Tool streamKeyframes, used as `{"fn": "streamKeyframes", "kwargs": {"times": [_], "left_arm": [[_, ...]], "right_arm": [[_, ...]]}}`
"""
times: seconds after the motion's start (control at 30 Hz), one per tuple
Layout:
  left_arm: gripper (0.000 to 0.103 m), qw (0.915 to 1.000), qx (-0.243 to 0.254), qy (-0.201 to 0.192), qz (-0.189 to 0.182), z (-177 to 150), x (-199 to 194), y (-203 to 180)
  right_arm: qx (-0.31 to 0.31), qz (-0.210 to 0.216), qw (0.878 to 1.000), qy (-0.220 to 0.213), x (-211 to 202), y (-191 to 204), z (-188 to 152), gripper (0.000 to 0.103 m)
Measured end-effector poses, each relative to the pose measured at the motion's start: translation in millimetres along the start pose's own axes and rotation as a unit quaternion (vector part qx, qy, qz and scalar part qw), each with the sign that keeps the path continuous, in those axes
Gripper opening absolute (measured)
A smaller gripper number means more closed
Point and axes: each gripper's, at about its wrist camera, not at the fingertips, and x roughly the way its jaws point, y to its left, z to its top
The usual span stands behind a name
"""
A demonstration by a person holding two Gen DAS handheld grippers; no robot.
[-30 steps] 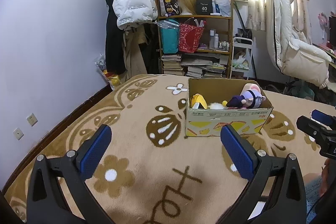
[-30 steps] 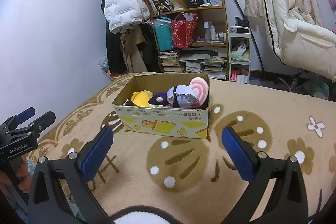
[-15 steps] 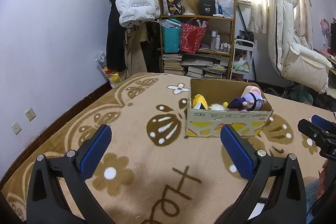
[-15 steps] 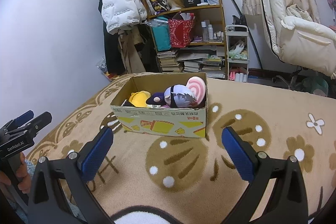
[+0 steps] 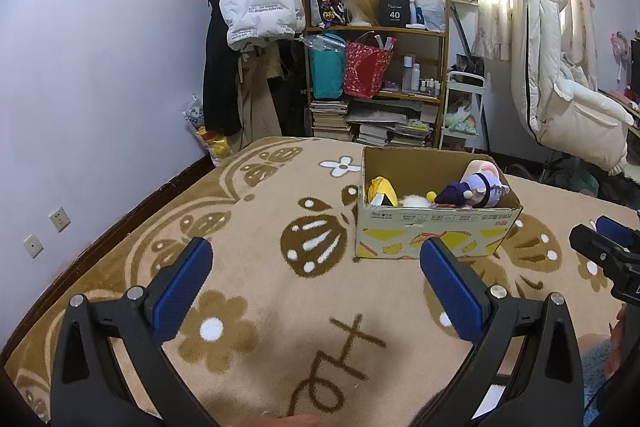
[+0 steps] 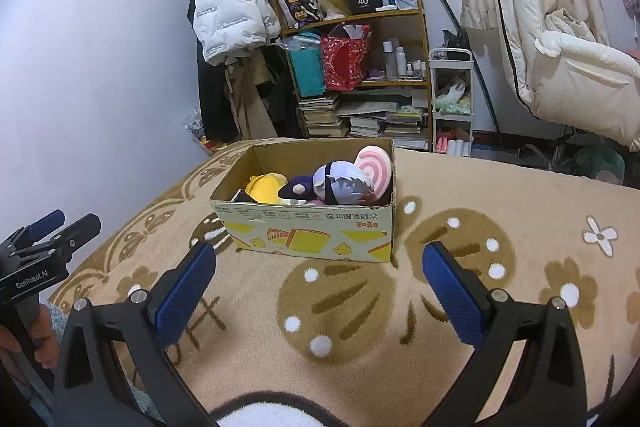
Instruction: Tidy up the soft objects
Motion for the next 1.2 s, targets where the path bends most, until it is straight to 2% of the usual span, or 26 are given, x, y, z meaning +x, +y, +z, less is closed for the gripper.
{"fn": "streamKeyframes", "kwargs": {"times": [1.2], "left_arm": [[0.103,1.0000,0.006,0.002,-0.004,-1.7,-2.6,-3.1]], "right_arm": [[-0.002,-0.001,1.000,0.002,0.9,-0.9,0.6,0.103]]}}
